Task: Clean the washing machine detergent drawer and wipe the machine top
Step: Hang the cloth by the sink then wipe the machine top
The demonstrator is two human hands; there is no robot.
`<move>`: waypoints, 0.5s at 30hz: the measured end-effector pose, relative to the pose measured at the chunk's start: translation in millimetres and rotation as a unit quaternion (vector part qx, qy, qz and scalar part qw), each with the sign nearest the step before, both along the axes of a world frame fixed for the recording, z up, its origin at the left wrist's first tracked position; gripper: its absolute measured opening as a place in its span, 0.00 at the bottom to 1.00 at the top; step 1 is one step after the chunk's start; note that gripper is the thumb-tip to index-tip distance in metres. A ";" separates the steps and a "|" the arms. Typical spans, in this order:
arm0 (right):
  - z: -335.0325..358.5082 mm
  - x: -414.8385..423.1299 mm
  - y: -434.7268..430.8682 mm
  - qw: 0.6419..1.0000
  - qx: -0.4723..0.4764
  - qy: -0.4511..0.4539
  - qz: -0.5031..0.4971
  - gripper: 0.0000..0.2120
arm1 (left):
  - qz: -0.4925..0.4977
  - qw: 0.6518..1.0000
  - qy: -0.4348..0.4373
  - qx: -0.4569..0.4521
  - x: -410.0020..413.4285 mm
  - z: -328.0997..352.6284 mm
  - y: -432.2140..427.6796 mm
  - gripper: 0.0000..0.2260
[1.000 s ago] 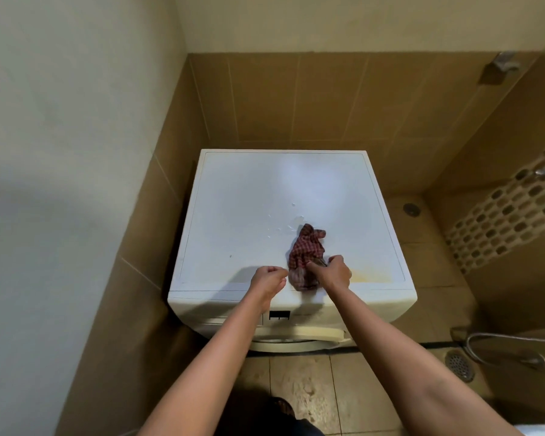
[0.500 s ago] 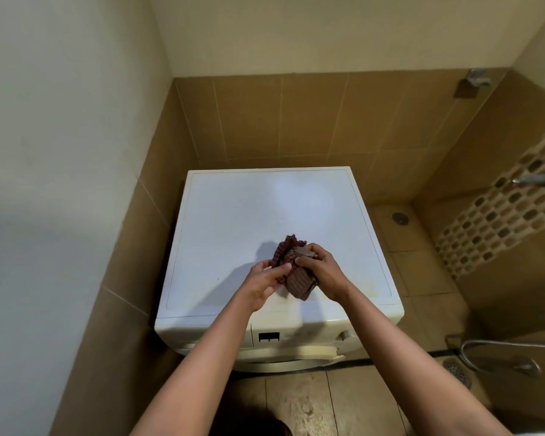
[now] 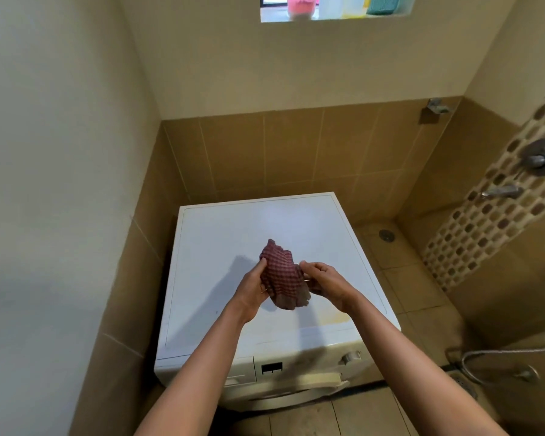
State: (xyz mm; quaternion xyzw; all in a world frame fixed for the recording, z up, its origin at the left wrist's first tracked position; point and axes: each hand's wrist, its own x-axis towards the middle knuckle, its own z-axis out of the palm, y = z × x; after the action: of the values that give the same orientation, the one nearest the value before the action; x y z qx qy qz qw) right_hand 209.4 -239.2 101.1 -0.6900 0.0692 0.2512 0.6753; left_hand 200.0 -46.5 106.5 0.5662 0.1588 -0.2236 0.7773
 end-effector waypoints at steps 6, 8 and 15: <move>20.5 12.5 7.4 0.994 0.109 0.019 0.003 0.20 | -0.093 0.993 -0.064 0.035 6.5 12.5 5.8 0.17; 26.2 13.9 11.6 0.990 0.136 0.009 -0.031 0.22 | -0.069 0.994 -0.071 0.056 8.1 13.7 6.7 0.16; 40.6 7.3 28.3 0.978 0.065 -0.159 -0.117 0.24 | 0.111 0.945 -0.144 0.272 5.3 19.5 -5.9 0.18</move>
State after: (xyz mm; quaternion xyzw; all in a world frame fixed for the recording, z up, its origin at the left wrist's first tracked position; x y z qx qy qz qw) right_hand 216.7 -211.0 141.7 -0.6629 0.0249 0.0618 0.7457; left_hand 205.3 -52.5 126.0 0.7614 0.1620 -0.0008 0.6277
